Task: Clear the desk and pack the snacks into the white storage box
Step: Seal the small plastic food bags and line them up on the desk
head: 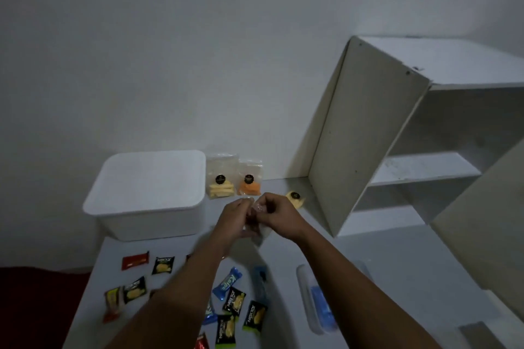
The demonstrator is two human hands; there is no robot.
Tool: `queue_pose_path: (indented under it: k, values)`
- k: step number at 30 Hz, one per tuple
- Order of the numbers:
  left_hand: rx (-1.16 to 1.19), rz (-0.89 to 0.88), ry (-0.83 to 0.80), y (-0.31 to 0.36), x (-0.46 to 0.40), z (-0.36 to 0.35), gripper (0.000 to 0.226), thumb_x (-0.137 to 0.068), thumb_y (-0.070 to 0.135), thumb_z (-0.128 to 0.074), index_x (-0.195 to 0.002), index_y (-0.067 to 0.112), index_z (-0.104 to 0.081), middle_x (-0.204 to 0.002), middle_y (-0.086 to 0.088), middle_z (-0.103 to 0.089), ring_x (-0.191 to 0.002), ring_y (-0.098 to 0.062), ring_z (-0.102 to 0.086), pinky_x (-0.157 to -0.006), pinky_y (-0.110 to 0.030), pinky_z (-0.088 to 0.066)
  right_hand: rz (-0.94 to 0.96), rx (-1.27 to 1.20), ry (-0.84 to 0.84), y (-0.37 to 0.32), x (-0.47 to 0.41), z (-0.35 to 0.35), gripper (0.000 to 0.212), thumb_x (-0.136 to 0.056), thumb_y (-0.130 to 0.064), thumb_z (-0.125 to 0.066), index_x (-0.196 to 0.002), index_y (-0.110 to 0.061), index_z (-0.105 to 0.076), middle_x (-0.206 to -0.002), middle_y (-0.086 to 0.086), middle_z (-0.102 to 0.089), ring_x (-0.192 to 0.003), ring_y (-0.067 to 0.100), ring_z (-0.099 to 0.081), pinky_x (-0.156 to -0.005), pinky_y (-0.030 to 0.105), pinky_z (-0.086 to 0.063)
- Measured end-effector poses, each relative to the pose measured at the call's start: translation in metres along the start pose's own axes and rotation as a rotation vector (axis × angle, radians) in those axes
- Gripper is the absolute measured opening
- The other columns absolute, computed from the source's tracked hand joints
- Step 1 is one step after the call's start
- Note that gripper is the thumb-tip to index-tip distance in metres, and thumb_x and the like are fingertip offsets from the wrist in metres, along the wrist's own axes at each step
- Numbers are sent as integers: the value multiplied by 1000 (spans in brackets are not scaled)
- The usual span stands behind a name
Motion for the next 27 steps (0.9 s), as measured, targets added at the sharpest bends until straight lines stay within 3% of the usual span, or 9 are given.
queue_pose_path:
  k: [2,5,9,12,16,19,23,27]
  values:
    - [-86,-48,-7,13,29,11,18,-100,14,-48,-97,2,-61,-89,-16,-61,-88,-31,-63,-72,-51,-63,16,-49,-6,-23,20,-10,22,-82,-26,-78,-89,-9,-68,-83,14,-66,-80,21,-67,-76,44,-58]
    - [-101,-62,14,25,65,25,16,-97,6,-43,-85,6,-55,-88,-20,-60,-84,-31,-62,-59,-37,-58,12,-98,-26,-44,44,-23,23,-95,-25,-71,-97,-2,-69,-88,14,-72,-83,13,-70,-74,32,-57]
    - [-184,-142,-38,26,96,44,20,-101,11,-46,-88,8,-62,-97,-22,-67,-90,-33,-67,-67,-39,-62,25,-127,-26,-64,67,-39,28,-95,-22,-71,-98,6,-67,-85,10,-72,-81,16,-70,-78,37,-59]
    - [-179,-132,-60,22,111,59,22,-102,12,-51,-103,-7,-64,-107,-24,-72,-95,-34,-74,-76,-45,-64,14,-143,-40,-70,77,-50,33,-85,-26,-84,-96,-2,-65,-81,9,-67,-82,22,-73,-77,40,-62]
    - [-190,-97,-78,18,127,70,25,-101,14,-57,-108,-7,-68,-105,-23,-75,-93,-31,-77,-83,-48,-63,16,-140,-52,-71,88,-61,13,-89,-8,-75,-93,-2,-65,-82,12,-67,-81,23,-73,-76,40,-64]
    - [-296,-111,27,16,134,72,18,-97,13,-57,-89,0,-67,-95,-19,-76,-84,-27,-78,-81,-48,-64,-11,-41,5,-67,90,-63,11,-88,-3,-69,-82,-5,-60,-82,16,-69,-82,27,-74,-78,47,-65]
    - [-691,-159,221,20,140,78,27,-79,31,-63,-62,9,-63,-71,-16,-75,-72,-33,-76,-77,-47,-63,-23,194,122,-56,86,-57,10,-88,-1,-67,-86,-7,-59,-87,20,-73,-76,28,-77,-69,50,-65]
    - [-905,-85,248,23,150,74,33,-75,37,-61,-68,7,-73,-60,-3,-74,-61,-23,-74,-77,-42,-64,11,419,183,-59,81,-51,30,-84,5,-55,-78,-23,-64,-85,9,-71,-75,27,-72,-70,50,-63]
Point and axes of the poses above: each hand's wrist, its own x-axis away from the middle knuckle, its own z-axis out of the back of the hand, y = z × x, the point moved 5 cm from there along -x, towards the middle knuckle
